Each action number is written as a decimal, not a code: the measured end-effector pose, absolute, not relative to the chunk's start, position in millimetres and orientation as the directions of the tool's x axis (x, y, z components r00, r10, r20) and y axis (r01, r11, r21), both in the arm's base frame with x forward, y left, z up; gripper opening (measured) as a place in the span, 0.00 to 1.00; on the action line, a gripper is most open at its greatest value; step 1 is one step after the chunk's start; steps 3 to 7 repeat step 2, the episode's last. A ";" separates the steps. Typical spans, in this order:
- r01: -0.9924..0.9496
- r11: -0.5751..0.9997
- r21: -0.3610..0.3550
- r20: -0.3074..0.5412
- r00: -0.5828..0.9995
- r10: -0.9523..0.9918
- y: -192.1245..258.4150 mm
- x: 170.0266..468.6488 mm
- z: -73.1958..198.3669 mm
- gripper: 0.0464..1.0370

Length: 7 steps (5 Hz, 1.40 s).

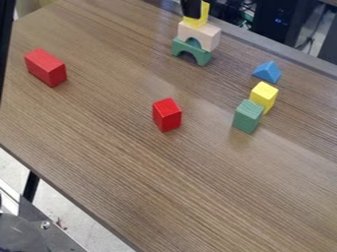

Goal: Put the yellow cube on top of the arch

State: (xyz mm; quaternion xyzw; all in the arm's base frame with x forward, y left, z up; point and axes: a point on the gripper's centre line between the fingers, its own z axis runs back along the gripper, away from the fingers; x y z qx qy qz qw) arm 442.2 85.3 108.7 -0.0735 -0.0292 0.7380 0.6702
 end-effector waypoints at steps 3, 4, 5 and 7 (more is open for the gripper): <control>-0.983 -0.091 -0.159 -0.086 -0.078 0.993 82.8 445.8 119.3 0.96; -0.983 -0.091 -0.159 -0.086 -0.078 0.993 82.8 445.8 119.3 0.96; -0.983 -0.091 -0.159 -0.086 -0.078 0.993 82.8 445.8 119.3 0.96; -0.983 -0.091 -0.159 -0.086 -0.078 0.993 82.8 445.8 119.3 0.96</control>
